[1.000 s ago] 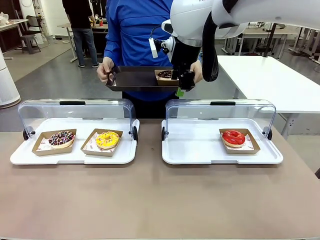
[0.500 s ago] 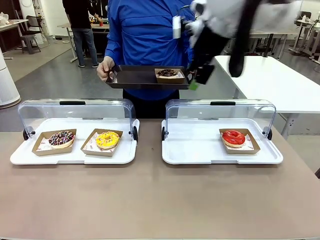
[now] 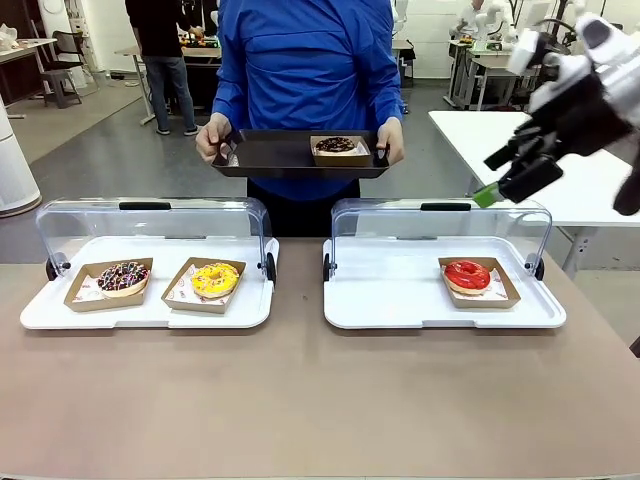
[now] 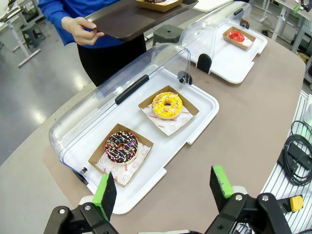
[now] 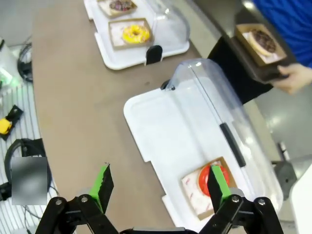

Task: Provide the desired donut to the person.
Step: Pick up and lift the Paper togo box containing the Donut pointed at by the person.

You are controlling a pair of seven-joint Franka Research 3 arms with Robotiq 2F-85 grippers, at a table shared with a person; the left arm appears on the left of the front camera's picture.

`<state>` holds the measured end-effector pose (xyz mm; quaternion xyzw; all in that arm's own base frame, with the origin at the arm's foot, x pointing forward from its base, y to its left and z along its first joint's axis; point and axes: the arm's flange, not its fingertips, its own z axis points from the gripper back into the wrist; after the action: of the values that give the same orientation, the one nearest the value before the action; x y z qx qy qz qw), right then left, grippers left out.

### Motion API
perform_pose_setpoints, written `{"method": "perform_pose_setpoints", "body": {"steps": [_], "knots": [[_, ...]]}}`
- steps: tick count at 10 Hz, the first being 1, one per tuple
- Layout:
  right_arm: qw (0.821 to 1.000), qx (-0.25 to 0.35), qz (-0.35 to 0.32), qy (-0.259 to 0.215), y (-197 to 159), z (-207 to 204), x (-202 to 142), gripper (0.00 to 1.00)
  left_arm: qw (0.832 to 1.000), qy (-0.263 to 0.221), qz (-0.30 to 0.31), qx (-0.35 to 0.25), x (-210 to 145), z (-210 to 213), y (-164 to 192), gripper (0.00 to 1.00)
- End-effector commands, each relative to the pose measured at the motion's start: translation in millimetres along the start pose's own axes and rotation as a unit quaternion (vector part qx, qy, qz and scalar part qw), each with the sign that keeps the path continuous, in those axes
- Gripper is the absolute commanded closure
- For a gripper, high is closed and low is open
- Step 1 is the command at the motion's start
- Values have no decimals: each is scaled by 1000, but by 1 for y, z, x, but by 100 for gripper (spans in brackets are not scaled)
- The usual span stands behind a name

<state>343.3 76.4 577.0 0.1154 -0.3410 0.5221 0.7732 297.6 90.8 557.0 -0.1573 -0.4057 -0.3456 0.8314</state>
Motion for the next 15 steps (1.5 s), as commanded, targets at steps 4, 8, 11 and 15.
{"method": "perform_pose_setpoints", "body": {"steps": [4,8,11,15], "knots": [[997,-16,-66,-43,10,13,-43,0,1000,-7,4,1,-1,-3,-1,0],[996,-25,-68,-59,15,19,-52,0,1000,-7,4,1,-1,-3,-1,0],[995,-37,-82,-51,16,19,-46,0,1000,-7,4,1,-1,-3,-1,0],[996,-25,-66,-48,0,29,-41,0,1000,-7,4,1,-1,-3,-1,0]]}}
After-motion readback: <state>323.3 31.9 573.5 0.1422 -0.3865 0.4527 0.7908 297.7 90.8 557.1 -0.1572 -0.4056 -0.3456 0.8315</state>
